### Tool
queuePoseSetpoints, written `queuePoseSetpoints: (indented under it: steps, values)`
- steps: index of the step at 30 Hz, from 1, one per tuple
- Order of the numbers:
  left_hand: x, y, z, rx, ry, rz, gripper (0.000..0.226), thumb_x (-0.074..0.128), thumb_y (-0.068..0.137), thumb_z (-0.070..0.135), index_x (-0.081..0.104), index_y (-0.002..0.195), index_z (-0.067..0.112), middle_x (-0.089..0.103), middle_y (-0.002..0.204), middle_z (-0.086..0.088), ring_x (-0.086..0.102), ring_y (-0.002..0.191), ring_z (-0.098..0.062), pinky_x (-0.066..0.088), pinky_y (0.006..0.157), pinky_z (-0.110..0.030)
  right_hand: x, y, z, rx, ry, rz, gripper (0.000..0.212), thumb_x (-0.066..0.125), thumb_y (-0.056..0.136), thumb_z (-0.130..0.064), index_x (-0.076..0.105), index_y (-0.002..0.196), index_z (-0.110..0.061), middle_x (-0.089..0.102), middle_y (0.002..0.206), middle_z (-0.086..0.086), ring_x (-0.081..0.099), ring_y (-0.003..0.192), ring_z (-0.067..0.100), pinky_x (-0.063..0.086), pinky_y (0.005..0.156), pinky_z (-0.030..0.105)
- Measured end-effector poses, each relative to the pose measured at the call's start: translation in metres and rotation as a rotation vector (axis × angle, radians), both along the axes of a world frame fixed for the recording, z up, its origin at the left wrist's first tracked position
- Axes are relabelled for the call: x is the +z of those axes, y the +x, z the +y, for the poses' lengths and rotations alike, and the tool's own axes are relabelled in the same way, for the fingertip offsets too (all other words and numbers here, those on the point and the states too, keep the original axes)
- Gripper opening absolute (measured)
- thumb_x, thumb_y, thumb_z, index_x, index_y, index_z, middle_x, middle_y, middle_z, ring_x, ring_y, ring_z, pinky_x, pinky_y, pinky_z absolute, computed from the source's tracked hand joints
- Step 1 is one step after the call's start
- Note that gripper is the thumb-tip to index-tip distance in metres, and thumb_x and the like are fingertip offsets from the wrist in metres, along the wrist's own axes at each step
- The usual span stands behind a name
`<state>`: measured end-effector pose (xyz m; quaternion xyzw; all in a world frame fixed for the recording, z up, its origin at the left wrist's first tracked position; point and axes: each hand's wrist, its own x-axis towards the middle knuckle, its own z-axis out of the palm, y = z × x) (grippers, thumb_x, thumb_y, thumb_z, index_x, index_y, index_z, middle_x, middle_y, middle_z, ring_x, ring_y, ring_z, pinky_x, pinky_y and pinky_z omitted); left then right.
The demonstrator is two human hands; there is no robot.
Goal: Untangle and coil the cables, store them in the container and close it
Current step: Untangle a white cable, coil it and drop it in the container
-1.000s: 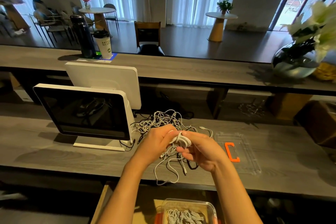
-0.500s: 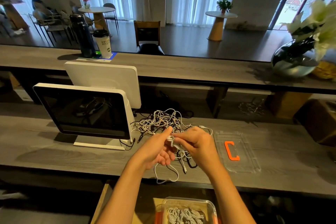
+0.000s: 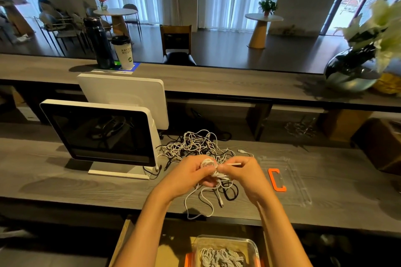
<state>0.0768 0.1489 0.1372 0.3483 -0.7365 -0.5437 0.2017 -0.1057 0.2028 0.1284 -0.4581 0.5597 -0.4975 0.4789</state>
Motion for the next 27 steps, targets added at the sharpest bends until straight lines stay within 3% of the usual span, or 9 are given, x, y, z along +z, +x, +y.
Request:
queuePoseSetpoints:
  steps: [2,5,10,12,14,15,18,21,27]
  values:
    - [-0.001,0.0,-0.002,0.02,-0.09,-0.03,0.017,0.064,0.095,0.016,0.066,0.11,0.023,0.071,0.101,0.003,0.072,0.091,-0.011,0.06,0.085,-0.036,-0.001,0.001,0.0,-0.05,-0.005,-0.049,0.004,0.077,0.079,-0.003,0.074,0.076,-0.004,0.067,0.067,0.004,0.056,0.06,0.009,0.044,0.056,0.018]
    - [-0.004,0.001,0.0,0.063,-0.056,0.016,0.026,0.069,0.091,0.015,0.065,0.114,0.026,0.072,0.105,0.004,0.071,0.095,-0.01,0.059,0.089,-0.038,-0.003,0.003,-0.002,-0.097,-0.056,-0.116,0.001,0.075,0.08,-0.002,0.075,0.081,-0.003,0.07,0.077,0.009,0.059,0.071,0.019,0.048,0.062,0.026]
    - [-0.003,-0.004,0.002,0.264,0.189,0.266,0.016,0.065,0.095,0.021,0.07,0.108,0.014,0.075,0.1,-0.012,0.07,0.097,-0.038,0.056,0.092,-0.055,-0.006,0.004,0.0,-0.136,-0.184,-0.025,0.009,0.077,0.078,0.0,0.077,0.086,-0.004,0.074,0.099,0.006,0.07,0.092,0.019,0.056,0.075,0.027]
    - [-0.005,-0.01,0.0,0.346,0.301,0.274,0.023,0.067,0.093,0.014,0.066,0.116,0.015,0.076,0.096,-0.013,0.072,0.086,-0.033,0.06,0.081,-0.048,-0.009,0.007,-0.001,-0.143,-0.204,-0.008,0.007,0.078,0.077,0.002,0.075,0.08,-0.004,0.074,0.102,0.004,0.07,0.098,0.02,0.057,0.077,0.03]
    - [-0.006,-0.015,0.001,0.378,0.426,0.298,0.032,0.068,0.092,0.008,0.064,0.123,0.013,0.076,0.094,-0.011,0.071,0.074,-0.018,0.057,0.063,-0.027,-0.014,0.008,-0.004,-0.148,-0.199,0.011,0.009,0.078,0.077,0.001,0.075,0.076,-0.007,0.075,0.104,0.002,0.069,0.103,0.019,0.058,0.083,0.035]
    - [-0.006,-0.015,0.002,0.393,0.479,0.317,0.032,0.068,0.091,0.006,0.064,0.123,0.01,0.076,0.094,-0.011,0.072,0.074,-0.015,0.055,0.061,-0.021,-0.015,0.009,-0.005,-0.149,-0.196,0.03,0.01,0.078,0.078,0.0,0.076,0.077,-0.009,0.075,0.106,0.0,0.069,0.105,0.017,0.057,0.086,0.035]
    - [-0.007,-0.016,0.003,0.425,0.57,0.403,0.027,0.066,0.089,0.0,0.07,0.115,0.006,0.077,0.098,-0.01,0.074,0.084,-0.016,0.056,0.069,-0.022,-0.016,0.014,-0.006,-0.203,-0.224,0.134,0.012,0.073,0.086,-0.007,0.076,0.081,-0.017,0.068,0.114,-0.004,0.064,0.107,0.006,0.055,0.08,0.023]
    - [-0.005,-0.018,0.003,0.469,0.531,0.435,0.021,0.067,0.088,-0.001,0.073,0.101,0.015,0.078,0.093,-0.004,0.074,0.082,-0.012,0.055,0.066,-0.019,-0.014,0.017,-0.006,-0.225,-0.244,0.289,0.017,0.067,0.092,-0.014,0.072,0.079,-0.024,0.059,0.112,-0.004,0.057,0.102,-0.001,0.049,0.074,0.012]
    - [-0.003,-0.018,0.005,0.449,0.378,0.386,0.028,0.071,0.084,-0.004,0.074,0.102,0.018,0.078,0.088,-0.001,0.073,0.08,-0.013,0.055,0.071,-0.024,-0.01,0.017,-0.011,-0.142,-0.121,0.308,0.021,0.062,0.09,-0.006,0.071,0.071,-0.009,0.059,0.104,-0.004,0.056,0.098,0.0,0.047,0.084,0.025]
